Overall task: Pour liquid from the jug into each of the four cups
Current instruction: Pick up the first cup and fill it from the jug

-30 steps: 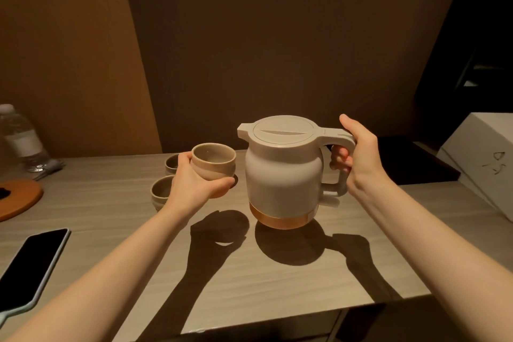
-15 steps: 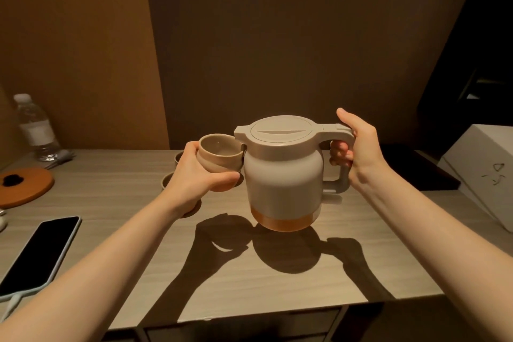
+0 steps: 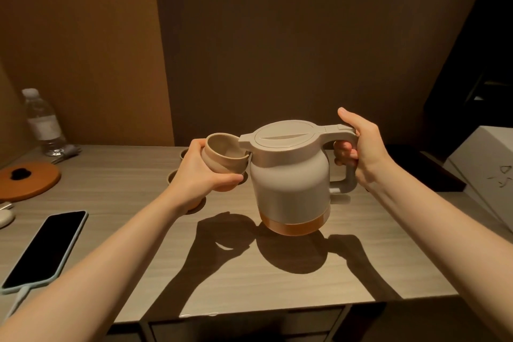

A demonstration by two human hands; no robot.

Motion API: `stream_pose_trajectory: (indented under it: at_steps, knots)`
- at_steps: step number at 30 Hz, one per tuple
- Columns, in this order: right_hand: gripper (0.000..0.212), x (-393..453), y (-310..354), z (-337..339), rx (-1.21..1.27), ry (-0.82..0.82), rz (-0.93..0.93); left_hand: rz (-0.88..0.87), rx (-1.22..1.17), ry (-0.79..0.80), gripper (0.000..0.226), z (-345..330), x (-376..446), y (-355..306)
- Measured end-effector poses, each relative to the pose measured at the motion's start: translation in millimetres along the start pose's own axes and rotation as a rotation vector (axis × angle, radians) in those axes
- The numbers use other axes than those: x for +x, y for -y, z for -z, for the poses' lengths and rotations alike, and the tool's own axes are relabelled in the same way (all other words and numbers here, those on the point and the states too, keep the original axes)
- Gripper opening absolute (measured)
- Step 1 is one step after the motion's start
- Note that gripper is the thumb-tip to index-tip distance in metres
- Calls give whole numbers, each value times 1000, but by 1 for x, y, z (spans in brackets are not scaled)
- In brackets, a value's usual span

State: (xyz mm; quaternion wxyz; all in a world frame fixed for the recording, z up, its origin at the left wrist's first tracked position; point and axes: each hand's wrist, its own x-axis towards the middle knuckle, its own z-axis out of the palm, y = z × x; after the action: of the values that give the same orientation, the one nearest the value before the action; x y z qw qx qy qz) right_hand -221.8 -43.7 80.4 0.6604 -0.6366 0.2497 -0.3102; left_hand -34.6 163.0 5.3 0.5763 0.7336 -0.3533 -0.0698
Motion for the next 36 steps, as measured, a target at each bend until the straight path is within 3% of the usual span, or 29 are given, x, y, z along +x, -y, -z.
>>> stream_pose_trajectory:
  at_steps: [10,28,36]
  knots:
    - [62,10,14,-2,-132,76,14,34,-79,-24,90,-6,-3,4]
    - [56,23,20,-6,-265,100,65,37,-52,-51,89,-16,-8,18]
    - [65,25,25,-6,-317,127,44,61,-60,-41,89,-25,-7,23]
